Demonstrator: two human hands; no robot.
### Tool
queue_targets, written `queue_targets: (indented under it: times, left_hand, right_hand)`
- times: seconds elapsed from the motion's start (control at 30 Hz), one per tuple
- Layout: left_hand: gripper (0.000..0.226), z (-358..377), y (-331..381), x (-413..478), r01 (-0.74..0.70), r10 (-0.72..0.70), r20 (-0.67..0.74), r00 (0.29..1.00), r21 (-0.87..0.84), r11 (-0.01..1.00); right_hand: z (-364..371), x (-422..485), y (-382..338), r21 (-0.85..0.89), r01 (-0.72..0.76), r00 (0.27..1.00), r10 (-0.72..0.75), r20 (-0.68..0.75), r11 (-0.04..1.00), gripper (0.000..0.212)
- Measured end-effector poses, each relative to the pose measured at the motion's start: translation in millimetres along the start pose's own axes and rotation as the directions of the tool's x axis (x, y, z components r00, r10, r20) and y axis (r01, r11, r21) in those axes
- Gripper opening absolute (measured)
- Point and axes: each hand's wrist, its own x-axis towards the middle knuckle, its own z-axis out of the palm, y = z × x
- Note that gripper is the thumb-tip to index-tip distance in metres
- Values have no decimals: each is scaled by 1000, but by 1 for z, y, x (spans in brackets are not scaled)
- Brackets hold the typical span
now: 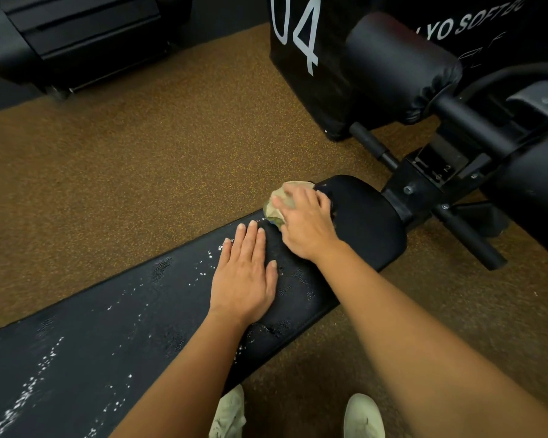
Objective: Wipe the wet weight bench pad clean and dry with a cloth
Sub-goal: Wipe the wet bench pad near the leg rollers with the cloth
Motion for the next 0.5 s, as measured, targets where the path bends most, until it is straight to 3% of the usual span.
queue_targets:
  times: [0.13, 0.33, 0.5]
  left_hand:
    - [70, 1, -1, -1, 11, -12, -22, 1000, -6, 1000]
    - [68, 5, -1, -1, 25, -25, -27, 999, -24, 999]
    - [70, 3, 0, -1, 43, -44, -31, 999, -25, 999]
  right_hand:
    - [0, -16, 10, 30, 221, 966, -223, 133, 975, 61]
    - [2, 0, 0, 3, 30, 992, -30, 121, 1000, 63]
    - [0, -17, 7, 43, 237, 959, -241, 152, 971, 65]
